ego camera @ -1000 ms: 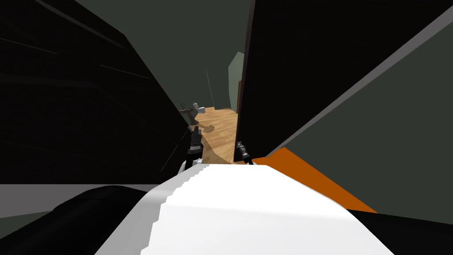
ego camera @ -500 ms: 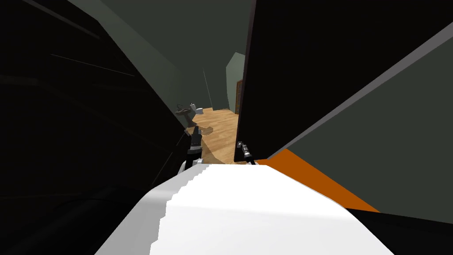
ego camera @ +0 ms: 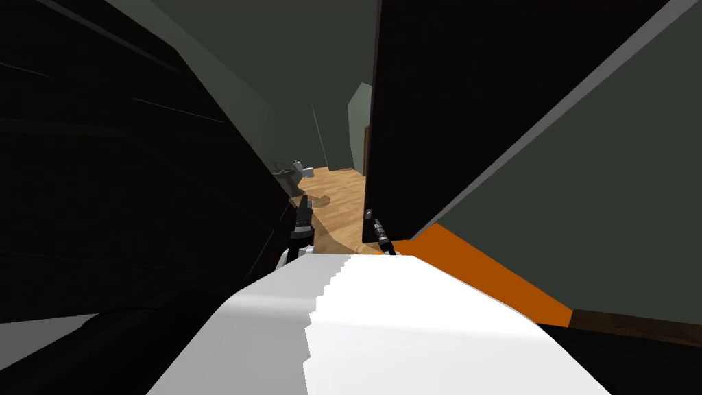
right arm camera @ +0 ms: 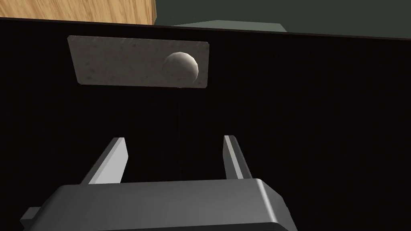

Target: Push the door open

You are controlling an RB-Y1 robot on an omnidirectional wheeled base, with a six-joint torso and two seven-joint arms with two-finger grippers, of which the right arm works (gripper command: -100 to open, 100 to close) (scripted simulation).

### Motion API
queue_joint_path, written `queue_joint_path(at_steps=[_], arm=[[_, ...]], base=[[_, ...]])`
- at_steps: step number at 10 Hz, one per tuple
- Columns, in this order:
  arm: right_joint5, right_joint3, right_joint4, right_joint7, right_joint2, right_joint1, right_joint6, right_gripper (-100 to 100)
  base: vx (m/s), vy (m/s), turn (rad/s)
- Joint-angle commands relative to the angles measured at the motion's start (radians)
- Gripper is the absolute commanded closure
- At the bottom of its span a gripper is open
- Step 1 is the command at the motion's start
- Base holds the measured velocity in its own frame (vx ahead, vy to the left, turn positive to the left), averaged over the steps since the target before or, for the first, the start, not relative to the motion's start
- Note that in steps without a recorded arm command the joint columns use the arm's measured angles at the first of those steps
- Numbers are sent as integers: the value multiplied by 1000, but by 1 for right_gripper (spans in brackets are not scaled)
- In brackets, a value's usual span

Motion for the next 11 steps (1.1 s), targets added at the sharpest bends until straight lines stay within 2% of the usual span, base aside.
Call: queue_joint_path(at_steps=[1,2,4,7,11], arm=[[-2,2,-6,-2,10,5,-2,-100],[-3,3,-10,-3,18,9,-2,-100],[-4,-1,2,0,8,3,-9,-100],[-6,-6,6,3,4,1,-14,-100],[-9,-13,13,7,9,-2,-22,-100]], base=[[-234,28,-45],[-241,28,-45],[-6,15,10],[186,27,18],[186,34,21]])
